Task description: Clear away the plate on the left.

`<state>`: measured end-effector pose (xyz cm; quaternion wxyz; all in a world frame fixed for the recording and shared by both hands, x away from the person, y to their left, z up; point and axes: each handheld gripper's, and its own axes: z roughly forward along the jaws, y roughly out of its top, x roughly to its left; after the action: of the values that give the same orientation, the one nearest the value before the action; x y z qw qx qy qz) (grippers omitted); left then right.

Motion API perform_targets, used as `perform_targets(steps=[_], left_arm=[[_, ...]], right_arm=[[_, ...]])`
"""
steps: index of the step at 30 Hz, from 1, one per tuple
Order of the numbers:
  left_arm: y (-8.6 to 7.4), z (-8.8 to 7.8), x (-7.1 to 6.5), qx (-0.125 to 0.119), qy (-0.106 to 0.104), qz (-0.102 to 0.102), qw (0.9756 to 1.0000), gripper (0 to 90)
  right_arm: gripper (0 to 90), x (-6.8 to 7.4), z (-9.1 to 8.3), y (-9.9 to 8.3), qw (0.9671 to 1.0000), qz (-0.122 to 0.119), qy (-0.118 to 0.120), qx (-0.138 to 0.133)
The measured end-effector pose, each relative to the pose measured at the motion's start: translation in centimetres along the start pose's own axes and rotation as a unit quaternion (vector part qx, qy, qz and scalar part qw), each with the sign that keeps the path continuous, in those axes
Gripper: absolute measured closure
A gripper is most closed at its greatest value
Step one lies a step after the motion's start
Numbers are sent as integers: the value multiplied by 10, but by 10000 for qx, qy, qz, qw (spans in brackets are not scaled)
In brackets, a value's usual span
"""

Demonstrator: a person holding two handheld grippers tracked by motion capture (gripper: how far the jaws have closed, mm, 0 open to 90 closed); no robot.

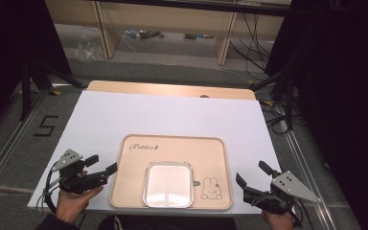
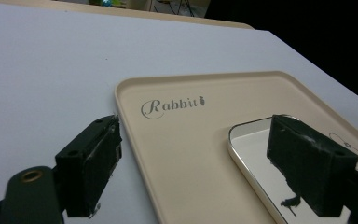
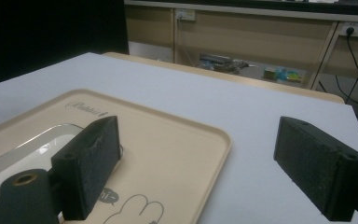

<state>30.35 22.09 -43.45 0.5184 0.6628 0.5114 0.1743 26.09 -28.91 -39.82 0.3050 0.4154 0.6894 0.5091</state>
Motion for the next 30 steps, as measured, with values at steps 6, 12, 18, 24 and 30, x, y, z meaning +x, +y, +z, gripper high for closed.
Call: perform_targets(steps=[6, 12, 18, 24, 30], left_arm=[[-1, -7, 3, -68, 153, 61, 9998, 174], [-3, -12, 5, -108, 196, 56, 9997, 174], [-6, -15, 4, -95, 276, 62, 9996, 178], [-6, -15, -2, -162, 285, 242, 9992, 177], [-7, -15, -3, -153, 264, 291, 9991, 178]], right_arm=[[152, 0, 0, 0, 10000, -13, -16, -22], [152, 0, 0, 0, 10000, -19, -6, -9], [152, 0, 1, 0, 10000, -31, -31, 23], [152, 0, 2, 0, 10000, -24, -47, -54], [152, 0, 1, 0, 10000, -29, -27, 21]])
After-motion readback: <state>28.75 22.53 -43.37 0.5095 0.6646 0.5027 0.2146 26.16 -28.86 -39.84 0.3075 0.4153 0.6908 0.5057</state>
